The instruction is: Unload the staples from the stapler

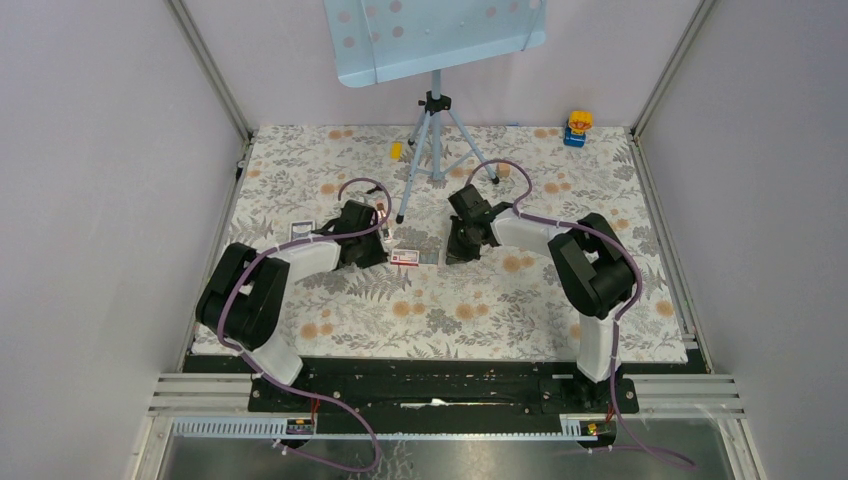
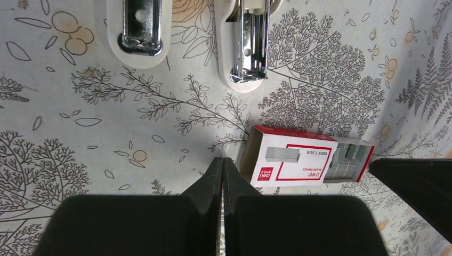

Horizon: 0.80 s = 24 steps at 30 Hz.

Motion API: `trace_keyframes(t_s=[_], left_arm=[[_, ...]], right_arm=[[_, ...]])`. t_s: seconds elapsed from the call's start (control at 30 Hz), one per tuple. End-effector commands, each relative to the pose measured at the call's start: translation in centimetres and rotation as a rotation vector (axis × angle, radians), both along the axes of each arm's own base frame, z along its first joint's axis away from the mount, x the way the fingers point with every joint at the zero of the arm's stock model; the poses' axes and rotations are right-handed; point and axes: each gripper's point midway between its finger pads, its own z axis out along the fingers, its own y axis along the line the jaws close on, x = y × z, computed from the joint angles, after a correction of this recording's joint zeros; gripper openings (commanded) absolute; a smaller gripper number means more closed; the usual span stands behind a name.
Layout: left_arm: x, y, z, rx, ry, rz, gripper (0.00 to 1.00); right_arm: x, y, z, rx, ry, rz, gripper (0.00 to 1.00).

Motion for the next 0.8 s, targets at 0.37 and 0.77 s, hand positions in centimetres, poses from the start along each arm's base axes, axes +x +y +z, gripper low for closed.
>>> trace_keyframes(t_s=[0.37,0.77], left_arm=[[-0.1,-0.1,-0.5,0.039,0.028,-0.018,0.00],[-0.2,-1.1,-0.6,0.031,0.033,-0.045,0.00]], right_arm=[[-0.5,1.4,-0.6,-0.005,0.034,0.040,0.00],[-0.2,2.6,-0.7,0.006,0.031,0.056,0.00]])
